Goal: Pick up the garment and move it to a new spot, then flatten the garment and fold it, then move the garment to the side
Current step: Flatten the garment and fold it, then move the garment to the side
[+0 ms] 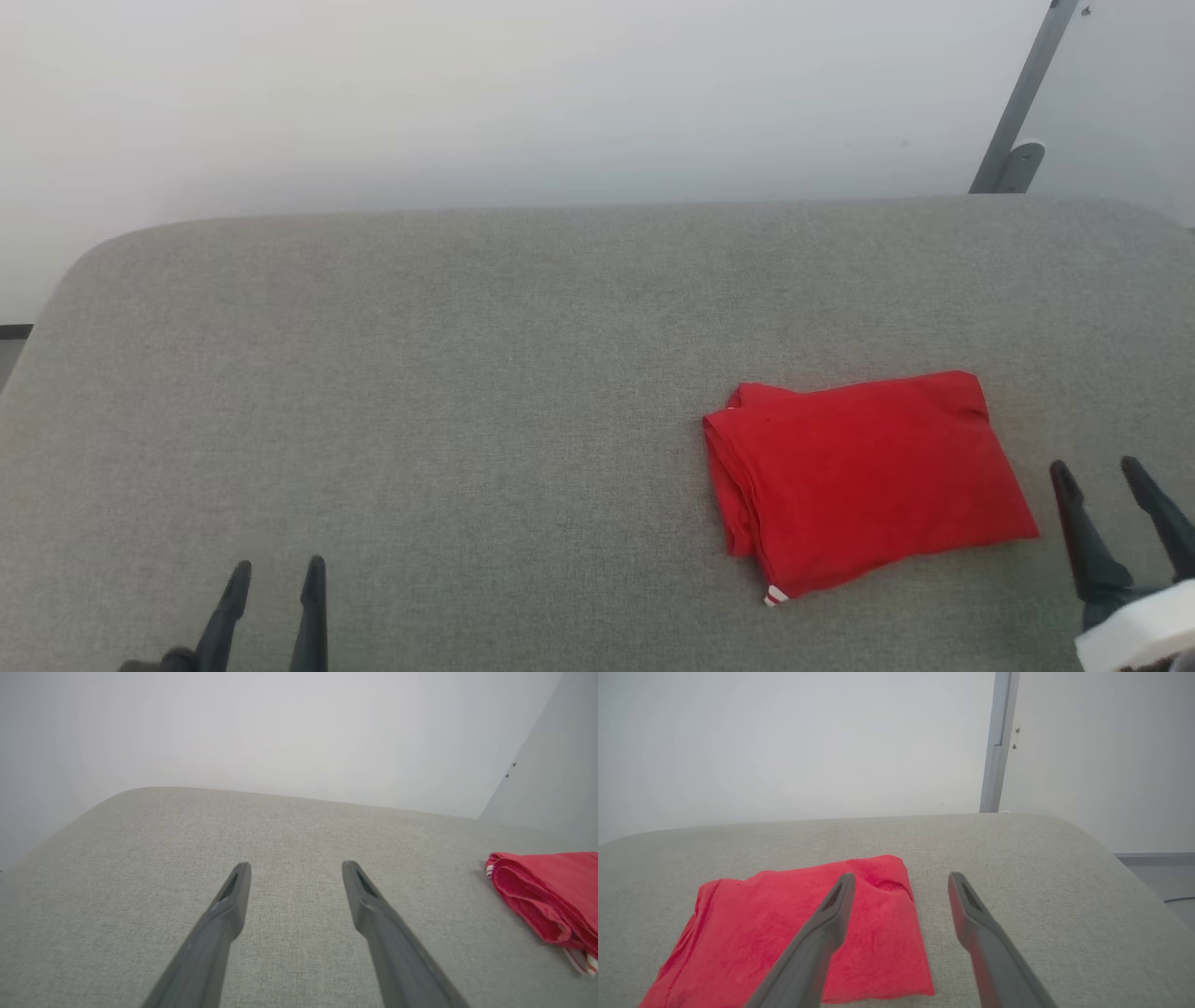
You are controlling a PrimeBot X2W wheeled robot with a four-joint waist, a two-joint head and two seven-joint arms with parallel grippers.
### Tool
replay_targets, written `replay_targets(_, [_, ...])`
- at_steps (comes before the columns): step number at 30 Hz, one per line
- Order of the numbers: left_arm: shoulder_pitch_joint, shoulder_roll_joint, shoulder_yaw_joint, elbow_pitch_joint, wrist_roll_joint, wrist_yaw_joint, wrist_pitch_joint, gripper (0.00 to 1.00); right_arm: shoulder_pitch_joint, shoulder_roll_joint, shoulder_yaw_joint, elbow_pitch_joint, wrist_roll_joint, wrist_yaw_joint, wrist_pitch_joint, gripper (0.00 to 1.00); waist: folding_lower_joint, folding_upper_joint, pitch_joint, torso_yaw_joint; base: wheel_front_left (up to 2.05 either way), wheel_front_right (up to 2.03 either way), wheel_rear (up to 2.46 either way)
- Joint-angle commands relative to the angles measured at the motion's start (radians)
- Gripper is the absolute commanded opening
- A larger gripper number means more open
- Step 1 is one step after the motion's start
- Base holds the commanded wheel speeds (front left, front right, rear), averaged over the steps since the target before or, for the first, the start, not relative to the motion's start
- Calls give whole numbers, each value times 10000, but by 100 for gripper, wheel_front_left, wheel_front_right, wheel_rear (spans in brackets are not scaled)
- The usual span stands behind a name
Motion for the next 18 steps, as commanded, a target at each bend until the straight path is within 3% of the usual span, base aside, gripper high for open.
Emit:
replay_targets(1, [188, -67, 50, -148, 77, -17, -45, 100, 184, -7, -140, -208, -92, 4, -9, 100, 0, -1, -11, 19, 0, 0, 0])
replay_targets(18, [-131, -106, -247, -473, -80, -17, -47, 100, 289, 193, -667, -1422, -425, 4, 947, 100, 0, -1, 239, 201, 0, 0, 0])
